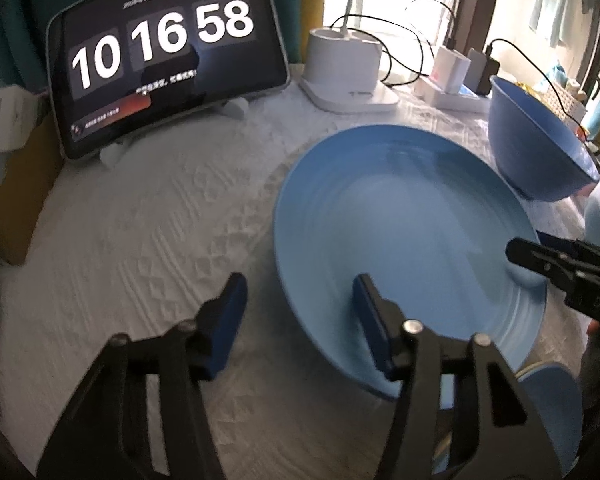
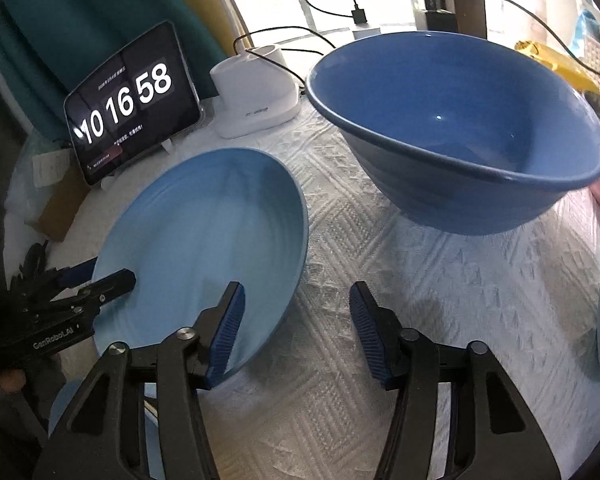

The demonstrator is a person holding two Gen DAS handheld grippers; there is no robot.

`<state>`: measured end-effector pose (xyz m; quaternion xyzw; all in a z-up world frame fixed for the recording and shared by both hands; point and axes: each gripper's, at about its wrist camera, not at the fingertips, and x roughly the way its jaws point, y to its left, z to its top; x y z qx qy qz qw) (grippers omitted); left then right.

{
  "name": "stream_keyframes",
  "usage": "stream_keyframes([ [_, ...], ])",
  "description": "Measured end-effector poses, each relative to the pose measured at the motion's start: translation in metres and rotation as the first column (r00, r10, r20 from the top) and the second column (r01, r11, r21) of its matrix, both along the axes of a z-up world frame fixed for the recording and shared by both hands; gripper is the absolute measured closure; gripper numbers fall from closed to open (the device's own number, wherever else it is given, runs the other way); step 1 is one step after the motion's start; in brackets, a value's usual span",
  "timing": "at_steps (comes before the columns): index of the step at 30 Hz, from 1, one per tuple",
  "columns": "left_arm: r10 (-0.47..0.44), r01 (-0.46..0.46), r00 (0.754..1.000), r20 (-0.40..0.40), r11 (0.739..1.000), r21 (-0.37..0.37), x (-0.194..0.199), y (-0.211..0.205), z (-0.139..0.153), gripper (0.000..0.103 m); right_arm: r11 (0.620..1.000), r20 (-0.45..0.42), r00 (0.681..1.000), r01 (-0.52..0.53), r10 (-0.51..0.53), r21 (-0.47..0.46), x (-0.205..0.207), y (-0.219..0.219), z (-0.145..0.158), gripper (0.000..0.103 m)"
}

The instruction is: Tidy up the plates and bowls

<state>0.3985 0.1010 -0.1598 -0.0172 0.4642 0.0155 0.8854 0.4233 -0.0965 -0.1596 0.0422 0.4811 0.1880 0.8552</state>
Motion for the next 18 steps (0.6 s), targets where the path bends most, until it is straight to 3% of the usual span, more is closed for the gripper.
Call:
stream_keyframes([
  [7,-0.005,0.004,1.0,0.012,0.998,0.062,0.001,-0.006,0.003,0.065,0.999,-0.003,0.999,-0.051,0.051,0.012,0.0,0.01,0.002,0.08],
  [12,-0.013,0.011,1.0,0.021,0.997,0.079,0.0,-0.008,0.006,0.072,0.998,-0.003,0.999,-0.053,0.053,0.021,0.0,0.008,0.002,0.081],
  [18,-0.003,0.0,0.999,0.041,0.997,0.078,0.0,-0.006,0.012,0.072,0.998,0.0,0.998,-0.068,0.068,0.008,-0.001,0.009,0.006,0.081],
])
